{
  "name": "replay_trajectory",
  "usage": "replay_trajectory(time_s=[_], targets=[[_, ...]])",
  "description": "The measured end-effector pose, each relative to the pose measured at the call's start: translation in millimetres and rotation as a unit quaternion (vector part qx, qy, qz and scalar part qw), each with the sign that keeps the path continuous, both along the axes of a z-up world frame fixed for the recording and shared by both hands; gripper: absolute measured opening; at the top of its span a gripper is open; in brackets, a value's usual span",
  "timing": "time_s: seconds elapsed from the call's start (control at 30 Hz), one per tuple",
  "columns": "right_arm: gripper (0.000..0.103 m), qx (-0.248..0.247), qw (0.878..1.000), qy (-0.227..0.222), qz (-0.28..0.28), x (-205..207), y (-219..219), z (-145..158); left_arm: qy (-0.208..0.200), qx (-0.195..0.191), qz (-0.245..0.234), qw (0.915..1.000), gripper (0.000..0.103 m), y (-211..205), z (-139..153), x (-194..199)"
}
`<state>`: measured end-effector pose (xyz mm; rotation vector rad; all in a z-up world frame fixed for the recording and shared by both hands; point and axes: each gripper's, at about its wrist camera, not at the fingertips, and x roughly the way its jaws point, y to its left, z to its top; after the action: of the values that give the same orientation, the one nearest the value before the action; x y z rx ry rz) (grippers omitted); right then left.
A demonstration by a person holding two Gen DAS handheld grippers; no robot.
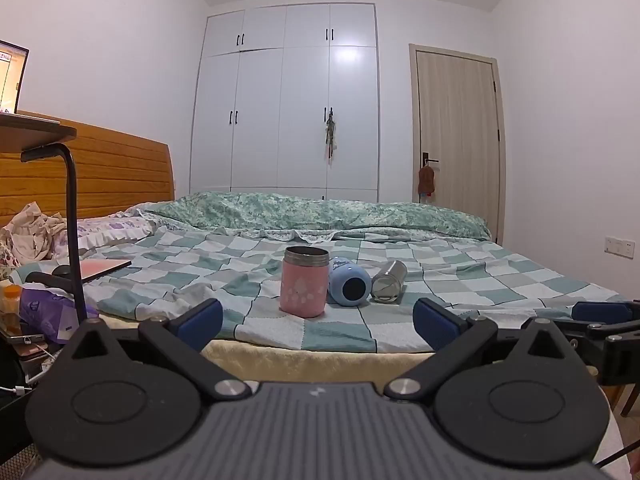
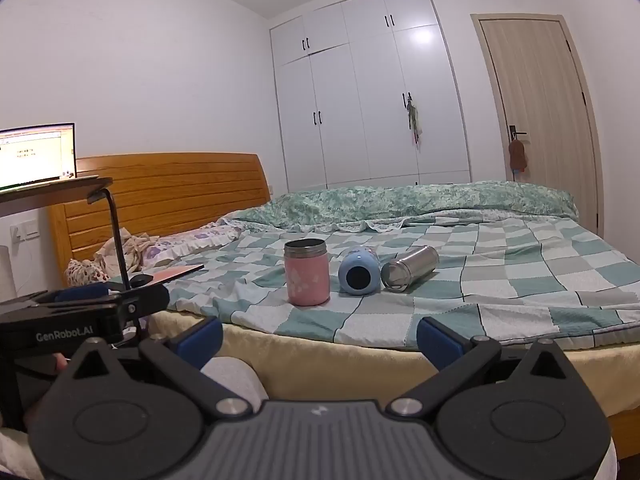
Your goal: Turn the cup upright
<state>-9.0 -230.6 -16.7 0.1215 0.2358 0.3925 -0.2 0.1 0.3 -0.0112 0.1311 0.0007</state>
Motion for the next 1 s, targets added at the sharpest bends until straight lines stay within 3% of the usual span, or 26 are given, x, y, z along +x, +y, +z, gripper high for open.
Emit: replay_trajectory(time_s=[1.0], targets=[[0.103,0.007,1.0,0.009,-0.005,5.3,-2.6,-2.5,0.016,0.0,-0.012,0.9998,0.103,2.1,-3.3,7.0]])
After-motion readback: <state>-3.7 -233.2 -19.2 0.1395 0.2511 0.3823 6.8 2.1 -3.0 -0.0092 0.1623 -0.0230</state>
